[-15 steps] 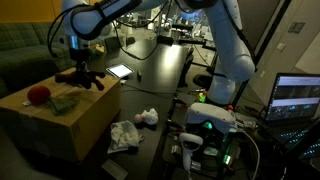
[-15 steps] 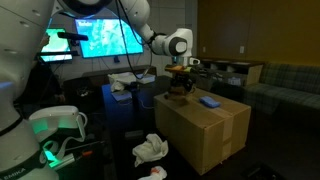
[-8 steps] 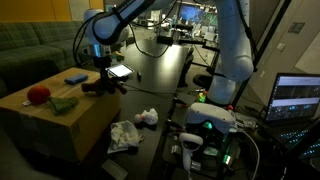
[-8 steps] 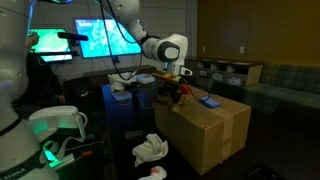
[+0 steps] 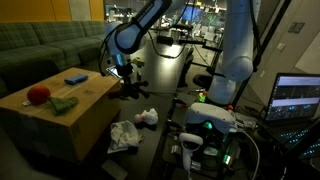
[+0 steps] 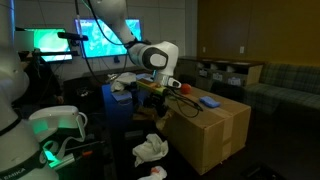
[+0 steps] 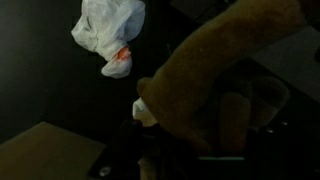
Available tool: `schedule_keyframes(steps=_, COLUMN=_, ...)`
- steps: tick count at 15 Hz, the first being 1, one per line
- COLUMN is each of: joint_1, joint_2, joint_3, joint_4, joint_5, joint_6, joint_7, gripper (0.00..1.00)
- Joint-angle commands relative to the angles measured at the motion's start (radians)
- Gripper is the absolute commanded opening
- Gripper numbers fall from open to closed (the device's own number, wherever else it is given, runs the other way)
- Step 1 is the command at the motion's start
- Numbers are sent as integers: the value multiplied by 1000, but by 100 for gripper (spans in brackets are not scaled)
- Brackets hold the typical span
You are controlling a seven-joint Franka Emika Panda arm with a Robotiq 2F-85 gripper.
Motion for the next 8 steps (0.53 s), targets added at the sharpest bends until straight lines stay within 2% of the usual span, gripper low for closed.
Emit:
schedule_keyframes(steps=1, joint_1=10, joint_2=32, joint_3=-23, joint_4=-74, joint_5=-11, joint_6=90, joint_7=8, gripper=6)
schedule_keyframes(steps=8, joint_1=11, joint_2=210, joint_3=-46, joint_4=-65, joint_5=-48, joint_6=281, joint_7=65, gripper=6)
